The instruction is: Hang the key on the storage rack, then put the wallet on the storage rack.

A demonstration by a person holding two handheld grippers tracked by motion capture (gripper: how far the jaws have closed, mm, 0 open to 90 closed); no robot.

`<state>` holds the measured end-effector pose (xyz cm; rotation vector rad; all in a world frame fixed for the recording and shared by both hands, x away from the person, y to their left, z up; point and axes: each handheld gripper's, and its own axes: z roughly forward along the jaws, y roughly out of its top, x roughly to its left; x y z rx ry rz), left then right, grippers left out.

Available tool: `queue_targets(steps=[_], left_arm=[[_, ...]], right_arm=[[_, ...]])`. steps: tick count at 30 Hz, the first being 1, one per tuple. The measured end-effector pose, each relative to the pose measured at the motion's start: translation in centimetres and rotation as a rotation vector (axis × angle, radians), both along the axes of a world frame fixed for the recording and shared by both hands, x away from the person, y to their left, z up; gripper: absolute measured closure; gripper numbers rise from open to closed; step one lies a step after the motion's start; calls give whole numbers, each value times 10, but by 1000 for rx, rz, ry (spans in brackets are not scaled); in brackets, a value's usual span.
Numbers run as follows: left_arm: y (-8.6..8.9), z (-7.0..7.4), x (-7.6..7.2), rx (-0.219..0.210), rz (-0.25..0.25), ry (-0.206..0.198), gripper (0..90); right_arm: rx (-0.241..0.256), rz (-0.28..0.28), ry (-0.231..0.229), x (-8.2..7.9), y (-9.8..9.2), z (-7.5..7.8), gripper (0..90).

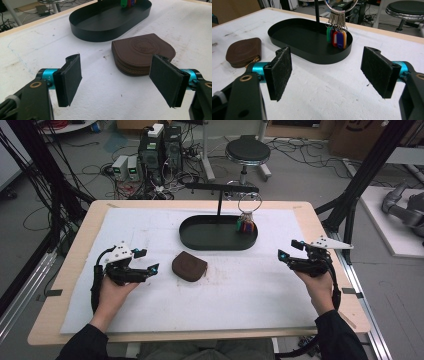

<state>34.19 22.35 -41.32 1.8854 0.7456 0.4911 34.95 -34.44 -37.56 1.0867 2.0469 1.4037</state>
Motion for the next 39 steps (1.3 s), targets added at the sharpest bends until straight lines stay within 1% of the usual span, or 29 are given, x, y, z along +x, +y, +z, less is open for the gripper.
queue_targets(steps=[2, 4, 6, 10, 13, 17, 22, 24, 26, 29, 31, 34, 36, 37, 39], left_arm=[[-1, 0, 0, -2, 0, 0, 260], [-2, 1, 1, -1, -4, -1, 260], [-3, 0, 2, -4, -8, -1, 260], [-5, 0, 3, 7, -13, -1, 260], [-6, 0, 3, 7, -16, -3, 260], [-7, 1, 3, -9, -20, -2, 260], [-7, 2, 4, -6, -20, 5, 260], [-8, 2, 4, -13, -18, 9, 266], [-9, 5, 5, -15, -17, 5, 267], [-17, 9, 10, -13, -18, 29, 271], [-23, 10, 12, 1, -14, 39, 293], [-29, 11, 14, 11, -19, 41, 296], [-32, 12, 15, 12, -21, 46, 317], [-35, 13, 19, 1, -15, 57, 318], [-37, 13, 24, -1, -16, 75, 333]], right_arm=[[-4, -3, -6, 0, -1, -1, 257], [-8, -10, 5, -2, -2, -3, 256], [-21, -12, 2, -3, -2, -5, 256], [-28, -18, 8, -4, -3, -7, 256], [-26, -15, 8, -5, -3, -8, 256], [-28, -22, 6, -5, -3, -8, 257], [-32, -32, 6, -3, -4, -9, 257], [-35, -33, 4, -3, -4, -9, 258], [-46, -36, 5, -2, -3, -10, 260], [-67, -31, 8, -1, -1, -12, 261], [-79, -25, 6, -1, 1, -13, 263], [-92, -23, 3, 0, 3, -13, 265], [-102, -14, -3, 0, 5, -14, 267], [-105, -15, -2, 1, 6, -14, 267], [-107, -15, 2, 2, 6, -14, 267]])
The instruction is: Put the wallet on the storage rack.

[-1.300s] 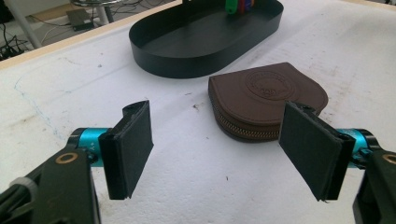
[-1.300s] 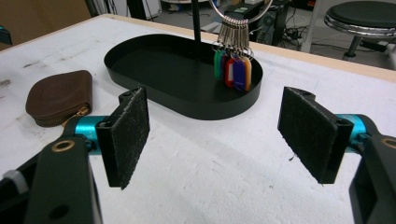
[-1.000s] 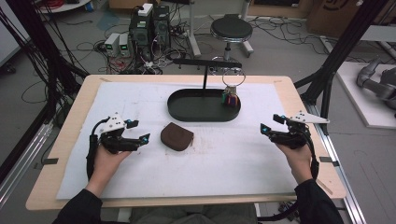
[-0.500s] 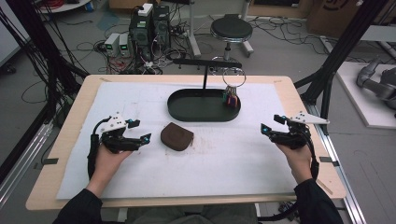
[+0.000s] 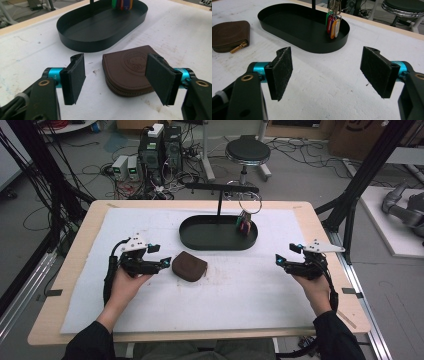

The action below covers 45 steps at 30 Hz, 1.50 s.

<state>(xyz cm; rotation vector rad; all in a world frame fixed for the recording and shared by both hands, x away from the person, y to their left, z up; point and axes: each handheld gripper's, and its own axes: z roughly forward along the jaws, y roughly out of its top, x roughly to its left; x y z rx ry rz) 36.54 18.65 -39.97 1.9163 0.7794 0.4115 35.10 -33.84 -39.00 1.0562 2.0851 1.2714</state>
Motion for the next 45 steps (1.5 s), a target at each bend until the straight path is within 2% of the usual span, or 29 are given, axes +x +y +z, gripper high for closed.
queue_targets(steps=[3, 4, 7, 14, 17, 19, 24, 28, 33, 36, 38, 39, 42, 43, 45], left_arm=[[-3, -1, 5, 2, -3, 17, 341], [-7, -3, 11, 0, -8, 56, 343], [-14, -7, 19, 15, -2, 87, 361], [-28, -12, 31, 59, 28, 129, 362], [-30, -14, 37, 44, 40, 149, 378], [-31, -16, 42, 32, 48, 186, 403], [-30, -24, 50, 9, 70, 219, 451], [-30, -28, 54, 0, 69, 239, 503], [-32, -31, 56, 18, 75, 271, 532], [-31, -32, 57, -3, 73, 294, 554], [-30, -33, 57, -28, 66, 326, 603], [-30, -33, 57, -28, 66, 326, 612], [-28, -35, 58, -74, 54, 371, 676], [-27, -36, 58, -85, 46, 379, 695], [-29, -35, 57, -77, 40, 372, 726]], right_arm=[[-4, 0, 1, 1, 0, -1, 267], [-12, -1, 9, 2, 1, -2, 267], [-18, -1, 8, 3, 2, -2, 268], [-49, 7, 7, 3, 6, -4, 270], [-60, 10, 4, 4, 7, -4, 271], [-62, 12, 2, 4, 7, -4, 271], [-70, 13, -3, 4, 8, -4, 272], [-76, 14, 1, 4, 8, -5, 273], [-79, 16, 3, 5, 8, -5, 273], [-81, 17, -1, 4, 8, -5, 273], [-73, 13, 4, 4, 7, -5, 273], [-73, 13, 4, 4, 7, -5, 273], [-74, 15, 2, 4, 8, -5, 273], [-78, 18, -1, 4, 8, -5, 274], [-76, 20, 0, 4, 8, -5, 274]])
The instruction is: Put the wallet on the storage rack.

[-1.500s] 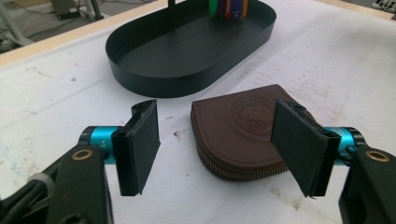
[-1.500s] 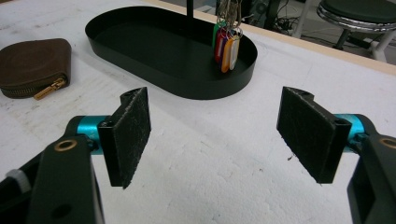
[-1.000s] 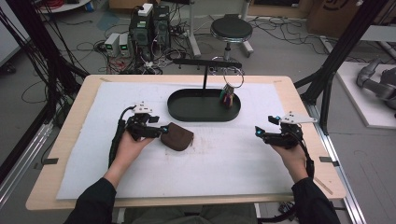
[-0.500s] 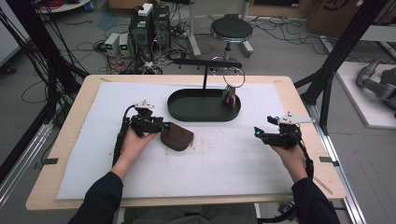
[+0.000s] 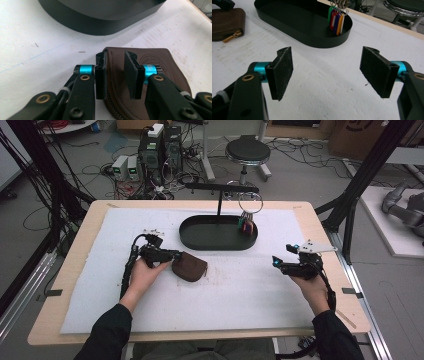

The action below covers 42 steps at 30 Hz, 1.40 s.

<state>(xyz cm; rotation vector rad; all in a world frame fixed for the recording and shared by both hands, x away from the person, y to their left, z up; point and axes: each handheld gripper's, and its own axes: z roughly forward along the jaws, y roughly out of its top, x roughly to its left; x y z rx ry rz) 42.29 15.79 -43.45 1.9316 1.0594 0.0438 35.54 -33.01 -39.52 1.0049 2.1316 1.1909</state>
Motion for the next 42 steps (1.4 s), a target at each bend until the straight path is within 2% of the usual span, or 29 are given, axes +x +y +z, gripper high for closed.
queue_targets(steps=[7, 8, 9, 11, 12, 13, 15, 16, 19, 20, 21, 23, 25, 28, 29, 30, 33, 35, 41, 42], left_arm=[[-6, 5, -7, 60, -11, -54, 794], [-8, 7, -11, 75, -25, -76, 807], [-8, 7, -11, 75, -25, -76, 813], [-11, 10, -15, 79, -44, -101, 825], [-13, 16, -20, 70, -61, -138, 828], [-13, 16, -20, 70, -61, -138, 832], [-15, 25, -27, 43, -80, -189, 841], [-15, 25, -27, 43, -80, -189, 845], [-15, 33, -35, 23, -118, -236, 850], [-15, 33, -35, 23, -118, -236, 852], [-14, 35, -39, -2, -132, -261, 853], [-14, 36, -41, -17, -143, -269, 856], [-14, 39, -45, -34, -168, -292, 859], [-16, 45, -53, -37, -223, -335, 865], [-16, 45, -53, -37, -223, -335, 865], [-18, 48, -56, -40, -249, -353, 866], [-21, 50, -60, -48, -261, -367, 869], [-24, 55, -64, -56, -289, -395, 872], [-28, 60, -68, -54, -316, -416, 885], [-29, 60, -69, -60, -328, -421, 887]], right_arm=[[0, 6, -3, 0, -1, 0, 297], [3, 5, -7, 0, -1, 1, 297], [3, 6, -10, 0, -1, 1, 297], [4, 5, -12, 0, -2, 1, 297], [5, 4, -12, -1, -2, 1, 297], [5, 6, -11, -1, -1, 2, 298], [7, 5, -12, -1, -1, 2, 298], [9, 5, -14, -1, -1, 2, 298], [13, 9, -17, -2, 0, 3, 298], [13, 9, -17, -2, 0, 3, 298], [21, 21, -22, -3, 1, 4, 299], [23, 28, -24, -4, 2, 5, 299], [23, 48, -35, -4, 6, 7, 299], [13, 81, -46, -5, 14, 8, 299], [13, 81, -46, -5, 14, 8, 299], [15, 102, -39, -6, 19, 8, 299], [17, 130, -46, -7, 24, 9, 299], [23, 162, -46, -9, 33, 10, 299], [20, 204, -44, -10, 42, 10, 299], [22, 224, -38, -10, 46, 9, 299]])
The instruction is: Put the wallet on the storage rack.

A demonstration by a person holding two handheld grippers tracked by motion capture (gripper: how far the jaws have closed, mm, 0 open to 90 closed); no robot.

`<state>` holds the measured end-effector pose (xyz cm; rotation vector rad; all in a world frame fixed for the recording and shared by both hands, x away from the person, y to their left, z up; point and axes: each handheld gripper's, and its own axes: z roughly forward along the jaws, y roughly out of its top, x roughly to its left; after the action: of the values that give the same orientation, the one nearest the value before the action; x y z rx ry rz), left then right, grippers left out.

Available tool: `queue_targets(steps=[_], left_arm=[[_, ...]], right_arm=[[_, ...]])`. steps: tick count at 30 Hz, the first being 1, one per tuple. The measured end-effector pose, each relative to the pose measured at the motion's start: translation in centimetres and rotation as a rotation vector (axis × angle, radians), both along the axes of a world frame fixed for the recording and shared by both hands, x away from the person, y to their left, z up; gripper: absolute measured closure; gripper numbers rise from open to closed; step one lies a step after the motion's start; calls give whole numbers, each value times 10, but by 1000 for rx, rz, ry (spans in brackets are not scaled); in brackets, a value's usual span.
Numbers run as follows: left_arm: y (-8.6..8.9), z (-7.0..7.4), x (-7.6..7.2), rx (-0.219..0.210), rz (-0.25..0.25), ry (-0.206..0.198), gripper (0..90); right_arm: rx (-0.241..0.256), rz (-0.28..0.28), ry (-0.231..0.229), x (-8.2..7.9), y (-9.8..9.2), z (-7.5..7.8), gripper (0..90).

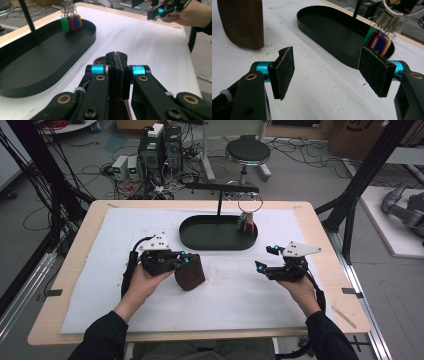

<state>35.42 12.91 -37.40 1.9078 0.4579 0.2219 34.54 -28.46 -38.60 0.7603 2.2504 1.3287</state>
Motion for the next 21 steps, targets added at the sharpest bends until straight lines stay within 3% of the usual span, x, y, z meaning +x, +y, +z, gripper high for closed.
queue_targets(steps=[6, 21], left_arm=[[-5, 3, -4, -15, -28, -10, 889], [-42, 23, -16, -60, -159, -66, 892]], right_arm=[[10, 41, 14, -1, 8, -1, 300], [21, 265, 78, -6, 44, -6, 301]])
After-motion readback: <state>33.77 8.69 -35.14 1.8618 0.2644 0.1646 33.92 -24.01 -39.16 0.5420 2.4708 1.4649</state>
